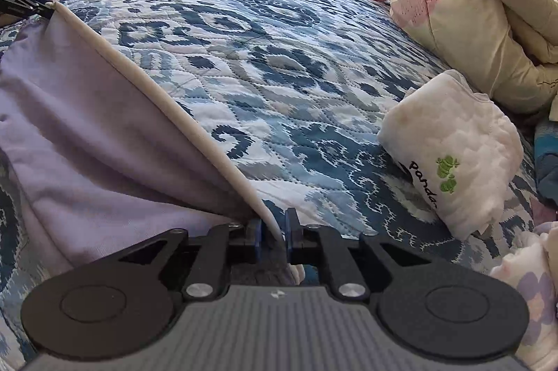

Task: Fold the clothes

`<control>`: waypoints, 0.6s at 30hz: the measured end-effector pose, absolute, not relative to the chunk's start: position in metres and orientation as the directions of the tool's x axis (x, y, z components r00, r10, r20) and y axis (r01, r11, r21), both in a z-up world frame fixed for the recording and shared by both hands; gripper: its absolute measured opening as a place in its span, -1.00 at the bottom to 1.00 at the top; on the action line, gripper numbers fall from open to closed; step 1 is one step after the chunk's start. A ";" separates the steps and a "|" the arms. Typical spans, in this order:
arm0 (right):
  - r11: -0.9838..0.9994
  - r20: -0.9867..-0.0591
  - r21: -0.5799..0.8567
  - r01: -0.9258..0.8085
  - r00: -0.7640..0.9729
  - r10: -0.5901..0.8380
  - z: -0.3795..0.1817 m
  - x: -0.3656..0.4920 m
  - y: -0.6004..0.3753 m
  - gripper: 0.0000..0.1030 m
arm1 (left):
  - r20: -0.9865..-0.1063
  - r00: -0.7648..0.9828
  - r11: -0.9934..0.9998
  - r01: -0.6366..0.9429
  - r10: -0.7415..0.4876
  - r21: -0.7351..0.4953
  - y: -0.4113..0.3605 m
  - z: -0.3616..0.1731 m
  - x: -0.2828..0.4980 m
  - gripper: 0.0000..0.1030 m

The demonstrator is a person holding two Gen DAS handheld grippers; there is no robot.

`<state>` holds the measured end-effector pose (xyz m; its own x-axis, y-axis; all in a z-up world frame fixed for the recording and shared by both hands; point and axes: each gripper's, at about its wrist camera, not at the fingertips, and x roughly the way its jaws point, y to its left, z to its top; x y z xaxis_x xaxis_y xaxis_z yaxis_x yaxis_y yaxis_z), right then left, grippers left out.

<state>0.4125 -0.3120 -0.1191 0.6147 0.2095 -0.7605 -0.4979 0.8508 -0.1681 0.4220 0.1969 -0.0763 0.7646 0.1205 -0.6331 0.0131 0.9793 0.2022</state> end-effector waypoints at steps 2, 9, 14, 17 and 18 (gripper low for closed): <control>0.869 -0.750 -0.158 -0.468 0.630 0.203 -0.117 0.410 -0.314 -0.36 | -0.599 0.789 0.981 -0.026 0.139 0.193 0.198 -0.074 0.406 -0.05; 0.910 -0.604 -0.206 -0.359 0.778 0.170 -0.085 0.364 -0.320 -0.22 | -0.604 0.797 0.989 -0.068 -0.027 -0.134 0.214 -0.090 0.376 -0.04; 0.912 -0.563 -0.122 -0.392 0.784 0.261 -0.085 0.327 -0.301 -0.09 | -0.622 0.781 0.994 -0.103 0.060 -0.033 0.199 -0.110 0.376 -0.59; 0.905 -0.608 -0.115 -0.409 0.750 0.262 -0.112 0.318 -0.283 -0.05 | -0.561 0.821 0.993 -0.118 0.109 0.022 0.199 -0.097 0.362 -0.61; 0.903 -0.622 -0.113 -0.415 0.738 0.262 -0.121 0.314 -0.277 -0.05 | -0.556 0.824 0.992 -0.122 0.112 0.018 0.202 -0.096 0.362 -0.61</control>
